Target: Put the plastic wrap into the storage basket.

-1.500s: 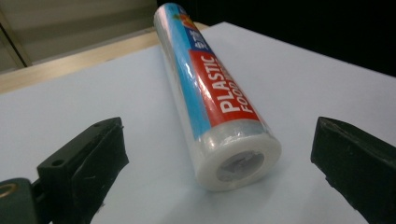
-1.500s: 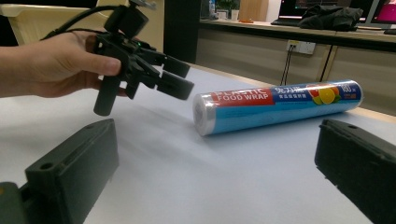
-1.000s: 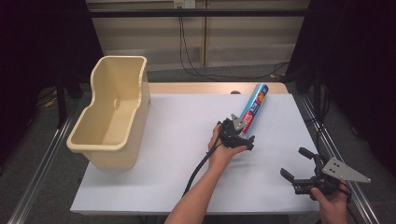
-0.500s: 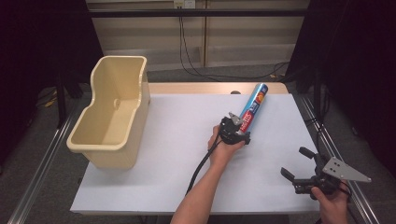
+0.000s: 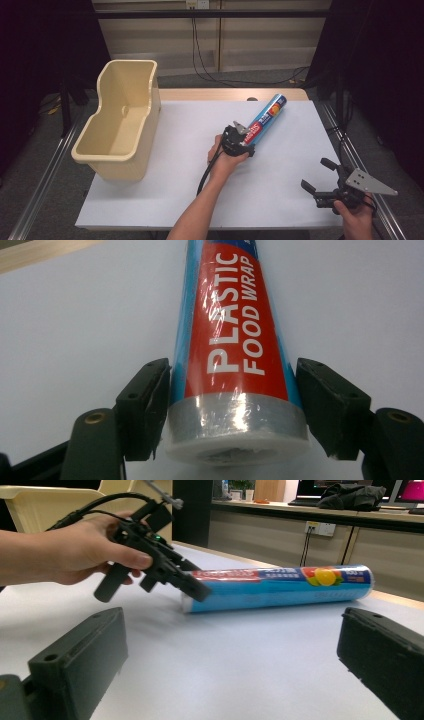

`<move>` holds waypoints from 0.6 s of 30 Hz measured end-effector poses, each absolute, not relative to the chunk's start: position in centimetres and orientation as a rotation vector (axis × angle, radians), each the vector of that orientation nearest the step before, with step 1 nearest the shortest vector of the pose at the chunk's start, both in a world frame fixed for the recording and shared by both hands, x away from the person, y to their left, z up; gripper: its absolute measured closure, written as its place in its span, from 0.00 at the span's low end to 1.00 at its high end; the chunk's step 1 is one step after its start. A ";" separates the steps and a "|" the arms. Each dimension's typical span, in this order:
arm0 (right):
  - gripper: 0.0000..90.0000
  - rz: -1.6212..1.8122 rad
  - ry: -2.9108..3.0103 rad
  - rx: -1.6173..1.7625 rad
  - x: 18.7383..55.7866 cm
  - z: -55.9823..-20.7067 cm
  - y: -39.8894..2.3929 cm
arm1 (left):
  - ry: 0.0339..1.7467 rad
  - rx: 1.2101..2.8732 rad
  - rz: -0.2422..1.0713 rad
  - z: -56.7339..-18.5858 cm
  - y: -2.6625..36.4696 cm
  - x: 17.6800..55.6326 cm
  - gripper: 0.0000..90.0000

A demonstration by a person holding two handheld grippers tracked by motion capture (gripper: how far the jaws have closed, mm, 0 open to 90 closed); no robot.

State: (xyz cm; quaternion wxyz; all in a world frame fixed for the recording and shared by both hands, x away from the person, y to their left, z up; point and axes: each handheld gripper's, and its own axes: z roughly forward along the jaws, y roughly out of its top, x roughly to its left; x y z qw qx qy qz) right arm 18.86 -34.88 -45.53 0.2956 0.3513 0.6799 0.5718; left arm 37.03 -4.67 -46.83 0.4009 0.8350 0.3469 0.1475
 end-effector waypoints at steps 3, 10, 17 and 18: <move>0.00 1.523 1.804 0.937 18.9 -45.6 -34.9 | 0.881 2.105 0.329 -46.7 -2.5 36.5 0.36; 0.00 1.520 1.820 0.933 19.0 -45.6 -34.5 | 0.868 2.103 0.293 -46.6 2.5 34.5 0.36; 0.00 1.519 1.824 0.931 19.1 -45.6 -34.2 | 0.876 2.083 0.275 -46.2 7.7 31.8 0.36; 0.00 1.520 1.824 0.930 19.1 -45.6 -34.2 | 0.877 2.067 0.272 -46.0 8.4 31.4 0.36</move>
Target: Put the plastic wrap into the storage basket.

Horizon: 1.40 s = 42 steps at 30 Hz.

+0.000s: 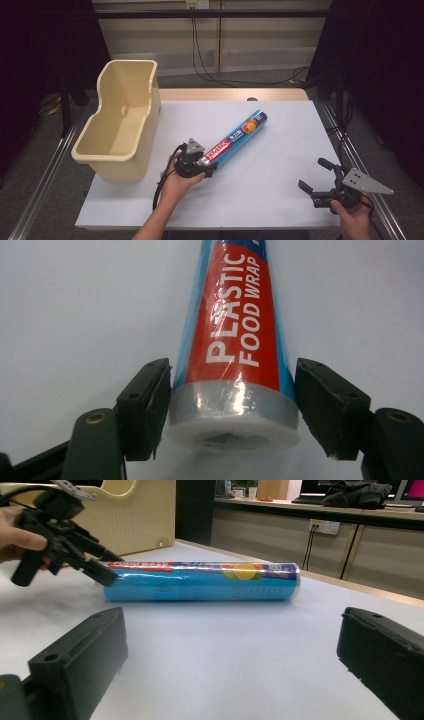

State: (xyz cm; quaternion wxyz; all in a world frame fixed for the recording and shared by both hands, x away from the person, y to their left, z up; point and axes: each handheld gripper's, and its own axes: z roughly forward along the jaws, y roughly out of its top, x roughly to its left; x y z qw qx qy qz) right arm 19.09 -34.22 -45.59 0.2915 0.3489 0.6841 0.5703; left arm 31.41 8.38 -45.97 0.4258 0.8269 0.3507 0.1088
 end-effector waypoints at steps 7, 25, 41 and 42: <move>0.00 1.523 1.833 0.924 19.3 -45.6 -33.9 | 0.989 1.968 0.241 -43.6 12.5 30.5 0.53; 0.00 1.520 1.837 0.925 19.3 -45.6 -34.0 | 0.933 2.091 0.244 -47.4 4.4 34.9 0.26; 0.00 1.516 1.829 0.927 19.2 -45.6 -34.3 | 0.912 2.124 0.210 -46.9 8.0 31.7 0.35; 0.00 1.516 1.829 0.927 19.2 -45.6 -34.3 | 0.912 2.124 0.210 -46.9 8.0 31.7 0.35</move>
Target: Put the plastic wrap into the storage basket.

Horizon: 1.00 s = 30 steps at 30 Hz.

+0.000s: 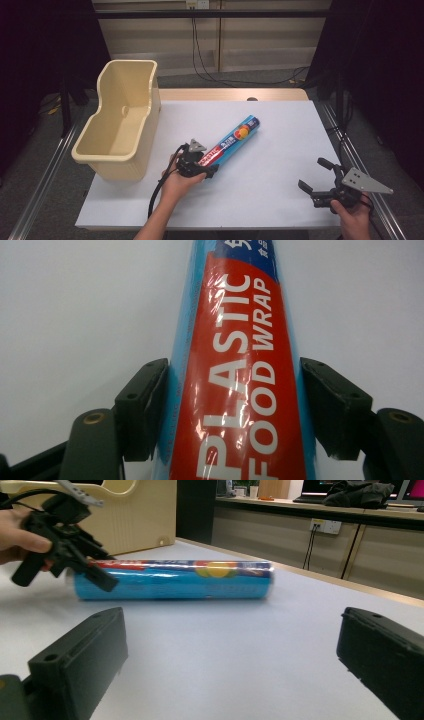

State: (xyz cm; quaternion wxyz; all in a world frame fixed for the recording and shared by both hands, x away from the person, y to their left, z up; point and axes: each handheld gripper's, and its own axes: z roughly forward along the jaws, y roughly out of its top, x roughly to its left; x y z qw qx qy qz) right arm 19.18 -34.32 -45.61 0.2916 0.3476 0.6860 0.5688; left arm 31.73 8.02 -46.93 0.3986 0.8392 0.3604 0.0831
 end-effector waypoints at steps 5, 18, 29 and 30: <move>0.00 1.523 1.831 0.925 19.2 -45.6 -34.2 | 0.941 2.140 0.173 -46.5 10.9 29.7 0.35; 0.00 1.529 1.824 0.929 19.2 -45.5 -34.3 | 0.960 2.149 0.139 -44.0 9.2 32.5 0.15; 0.00 1.526 1.824 0.930 19.2 -45.5 -34.5 | 0.962 2.307 0.079 -44.0 4.9 36.3 0.03; 0.00 1.526 1.824 0.930 19.2 -45.5 -34.5 | 0.962 2.307 0.079 -44.0 4.9 36.3 0.04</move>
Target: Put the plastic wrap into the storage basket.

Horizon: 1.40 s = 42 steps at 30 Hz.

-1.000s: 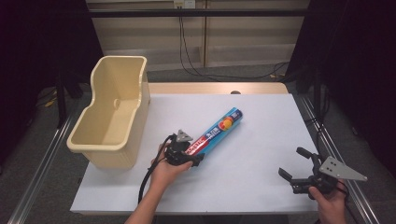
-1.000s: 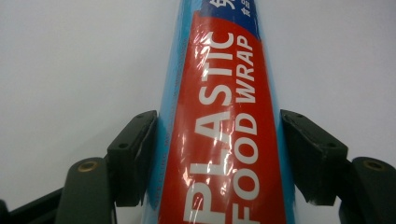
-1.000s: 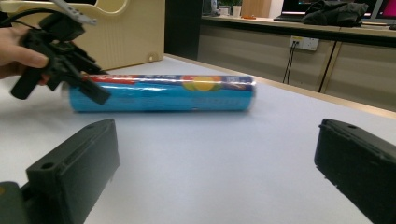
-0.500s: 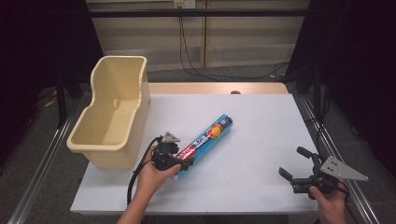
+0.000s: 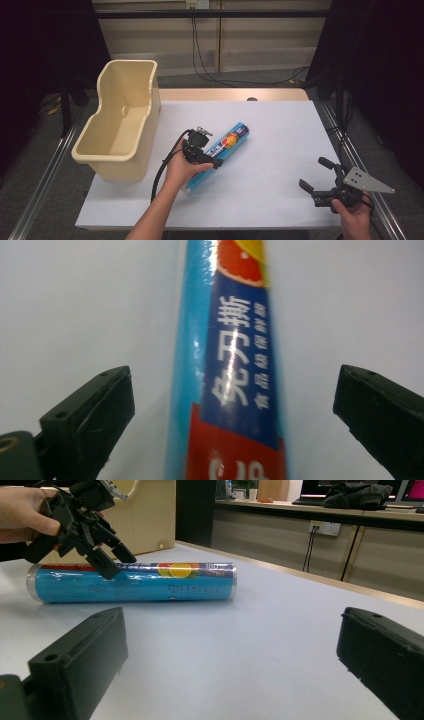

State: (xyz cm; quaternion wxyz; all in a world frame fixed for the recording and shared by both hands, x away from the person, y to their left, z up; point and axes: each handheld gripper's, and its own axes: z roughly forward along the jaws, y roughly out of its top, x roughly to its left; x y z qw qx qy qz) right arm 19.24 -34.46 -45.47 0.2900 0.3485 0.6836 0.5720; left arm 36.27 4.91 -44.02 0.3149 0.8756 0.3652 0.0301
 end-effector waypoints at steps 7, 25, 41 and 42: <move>0.00 1.522 1.826 0.929 19.2 -45.4 -34.4 | 0.961 2.378 0.075 -44.1 3.5 37.3 0.13; 0.00 1.521 1.833 0.926 19.2 -45.5 -34.5 | 0.997 2.559 0.042 -45.1 1.6 38.0 0.36; 0.00 1.520 1.834 0.923 19.2 -45.5 -34.5 | 1.163 2.559 -0.021 -42.1 2.7 37.6 0.36; 0.00 1.522 1.833 0.924 19.2 -45.5 -34.5 | 1.173 2.557 -0.020 -41.7 3.0 37.6 0.36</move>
